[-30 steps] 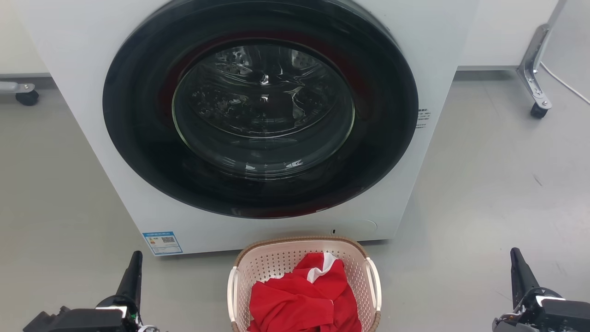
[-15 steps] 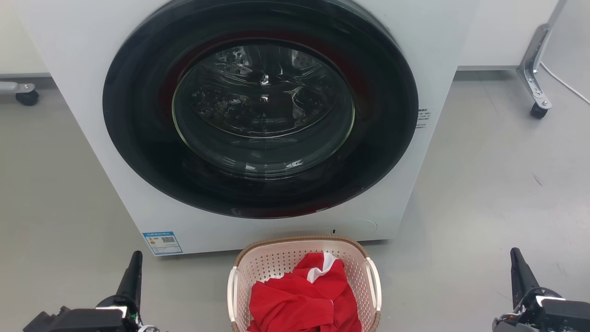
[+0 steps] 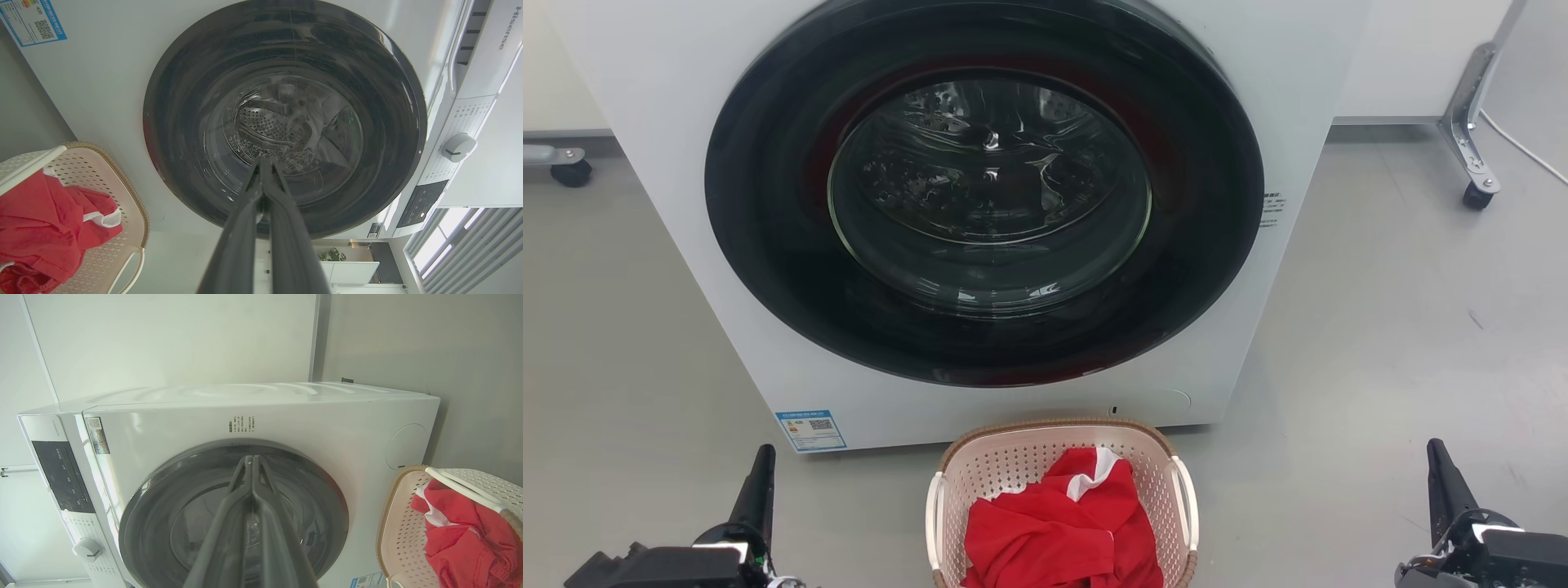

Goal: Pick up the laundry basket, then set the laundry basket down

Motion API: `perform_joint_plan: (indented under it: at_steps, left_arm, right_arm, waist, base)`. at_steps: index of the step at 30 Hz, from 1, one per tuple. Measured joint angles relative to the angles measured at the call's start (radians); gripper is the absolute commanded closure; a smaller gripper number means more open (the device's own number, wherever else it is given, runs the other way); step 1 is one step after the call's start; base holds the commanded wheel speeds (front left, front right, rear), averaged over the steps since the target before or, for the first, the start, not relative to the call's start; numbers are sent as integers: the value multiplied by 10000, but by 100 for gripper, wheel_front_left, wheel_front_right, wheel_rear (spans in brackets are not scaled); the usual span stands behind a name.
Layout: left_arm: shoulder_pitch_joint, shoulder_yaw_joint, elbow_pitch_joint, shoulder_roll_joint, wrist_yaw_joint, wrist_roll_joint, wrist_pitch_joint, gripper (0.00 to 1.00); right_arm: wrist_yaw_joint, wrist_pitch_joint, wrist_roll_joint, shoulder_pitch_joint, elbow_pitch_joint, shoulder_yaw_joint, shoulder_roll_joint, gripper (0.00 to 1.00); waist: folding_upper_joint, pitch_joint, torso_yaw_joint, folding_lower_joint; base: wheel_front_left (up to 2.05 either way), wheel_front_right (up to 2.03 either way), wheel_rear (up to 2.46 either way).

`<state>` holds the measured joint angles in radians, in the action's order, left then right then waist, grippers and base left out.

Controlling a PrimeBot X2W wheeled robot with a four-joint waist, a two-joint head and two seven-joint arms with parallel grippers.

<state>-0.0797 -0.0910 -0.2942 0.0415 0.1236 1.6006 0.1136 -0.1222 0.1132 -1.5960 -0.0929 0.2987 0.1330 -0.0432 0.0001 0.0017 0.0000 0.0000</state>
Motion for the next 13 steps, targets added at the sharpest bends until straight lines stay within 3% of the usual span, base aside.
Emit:
perform_joint_plan:
  at_steps: [13]
  left_arm:
    - [0, 0, -2, 0, 0, 0, 0, 100]
  right_arm:
    - [0, 0, -12, 0, 0, 0, 0, 100]
  waist:
    - [0, 0, 0, 0]
  base:
    - [0, 0, 0]
